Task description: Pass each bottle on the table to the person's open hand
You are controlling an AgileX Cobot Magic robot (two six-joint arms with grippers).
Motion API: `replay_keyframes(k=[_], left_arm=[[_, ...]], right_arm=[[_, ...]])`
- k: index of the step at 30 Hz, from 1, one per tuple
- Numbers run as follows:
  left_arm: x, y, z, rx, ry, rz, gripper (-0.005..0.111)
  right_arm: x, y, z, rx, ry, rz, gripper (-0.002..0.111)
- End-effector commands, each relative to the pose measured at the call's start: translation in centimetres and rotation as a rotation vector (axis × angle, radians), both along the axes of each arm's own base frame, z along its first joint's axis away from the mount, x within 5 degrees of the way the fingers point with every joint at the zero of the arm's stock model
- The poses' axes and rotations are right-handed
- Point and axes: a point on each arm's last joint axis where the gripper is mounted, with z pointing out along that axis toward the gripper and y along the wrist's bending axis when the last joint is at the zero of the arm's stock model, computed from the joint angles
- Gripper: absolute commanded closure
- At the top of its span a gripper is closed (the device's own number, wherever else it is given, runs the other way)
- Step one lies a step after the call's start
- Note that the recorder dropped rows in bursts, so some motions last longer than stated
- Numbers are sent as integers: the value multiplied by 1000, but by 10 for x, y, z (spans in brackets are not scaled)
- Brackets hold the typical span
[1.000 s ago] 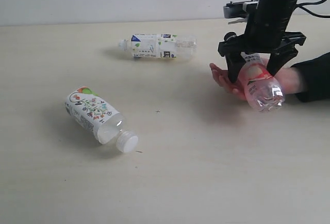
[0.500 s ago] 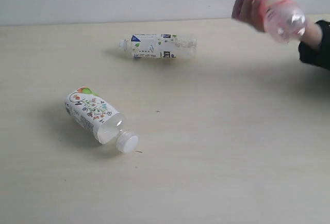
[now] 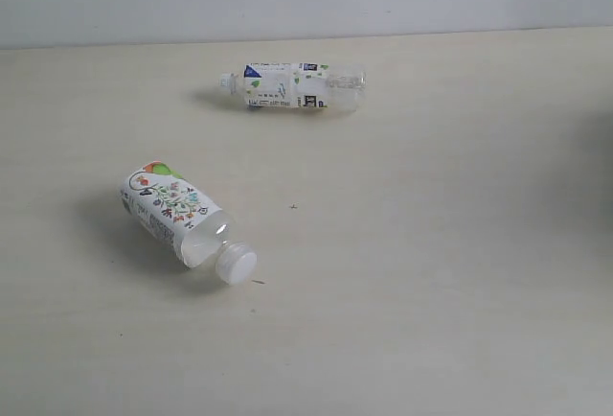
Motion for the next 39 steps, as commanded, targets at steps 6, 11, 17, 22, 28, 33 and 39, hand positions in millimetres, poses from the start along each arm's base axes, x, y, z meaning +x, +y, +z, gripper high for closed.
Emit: replay_keyframes(k=[6, 11, 17, 22, 28, 33, 39], left_arm=[[0, 0, 0, 4, -8, -7, 107], [0, 0, 0, 4, -8, -7, 107], [0, 0, 0, 4, -8, -7, 107], [0, 0, 0, 4, -8, -7, 107], [0, 0, 0, 4, -8, -7, 107], [0, 0, 0, 4, -8, -7, 107], [0, 0, 0, 4, -8, -7, 107]], right_arm=[[-15, -10, 4, 169, -156, -74, 108], [-15, -11, 1, 180, -123, -62, 108], [-15, -11, 0, 176, -114, -70, 108], [-15, -11, 0, 176, -114, -70, 108], [-15, -11, -1, 179, -107, -72, 108], [-13, -9, -3, 189, -114, -54, 108], [1, 0, -28, 134, -135, 11, 108]])
